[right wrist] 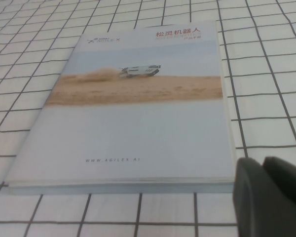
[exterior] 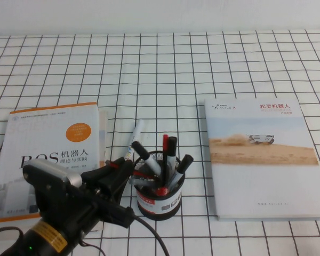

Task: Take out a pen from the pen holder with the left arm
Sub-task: 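Take a marker out of the pen holder and lay it on the table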

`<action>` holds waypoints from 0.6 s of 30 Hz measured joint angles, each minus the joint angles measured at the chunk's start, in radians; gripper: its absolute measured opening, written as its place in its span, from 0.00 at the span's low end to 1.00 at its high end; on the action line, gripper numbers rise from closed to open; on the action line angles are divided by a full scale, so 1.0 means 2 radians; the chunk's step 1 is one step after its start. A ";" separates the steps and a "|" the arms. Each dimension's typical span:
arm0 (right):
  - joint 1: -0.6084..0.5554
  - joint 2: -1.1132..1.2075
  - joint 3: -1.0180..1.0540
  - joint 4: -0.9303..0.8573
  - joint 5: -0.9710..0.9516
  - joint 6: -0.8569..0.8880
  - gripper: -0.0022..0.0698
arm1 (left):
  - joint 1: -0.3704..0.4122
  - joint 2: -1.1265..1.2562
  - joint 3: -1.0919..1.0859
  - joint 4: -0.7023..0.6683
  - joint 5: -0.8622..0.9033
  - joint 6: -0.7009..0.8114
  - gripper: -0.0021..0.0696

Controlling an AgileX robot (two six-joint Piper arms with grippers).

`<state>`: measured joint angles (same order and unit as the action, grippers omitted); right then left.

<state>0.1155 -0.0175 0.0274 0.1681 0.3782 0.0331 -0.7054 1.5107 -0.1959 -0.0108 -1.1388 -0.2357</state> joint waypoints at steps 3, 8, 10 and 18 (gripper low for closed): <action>0.000 0.000 0.000 0.000 0.000 0.000 0.01 | 0.000 -0.018 -0.001 0.000 0.001 0.001 0.07; 0.000 0.000 0.000 0.000 0.000 0.000 0.01 | 0.000 -0.062 -0.001 -0.007 0.001 0.003 0.07; 0.000 0.000 0.000 0.000 0.000 0.000 0.01 | 0.000 -0.082 -0.001 -0.007 0.001 0.003 0.07; 0.000 0.000 0.000 0.001 0.000 0.000 0.01 | 0.000 -0.194 -0.012 -0.014 0.055 0.006 0.07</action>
<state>0.1155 -0.0175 0.0274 0.1708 0.3782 0.0331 -0.7054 1.1225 -0.2193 -0.0393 -1.0283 -0.2232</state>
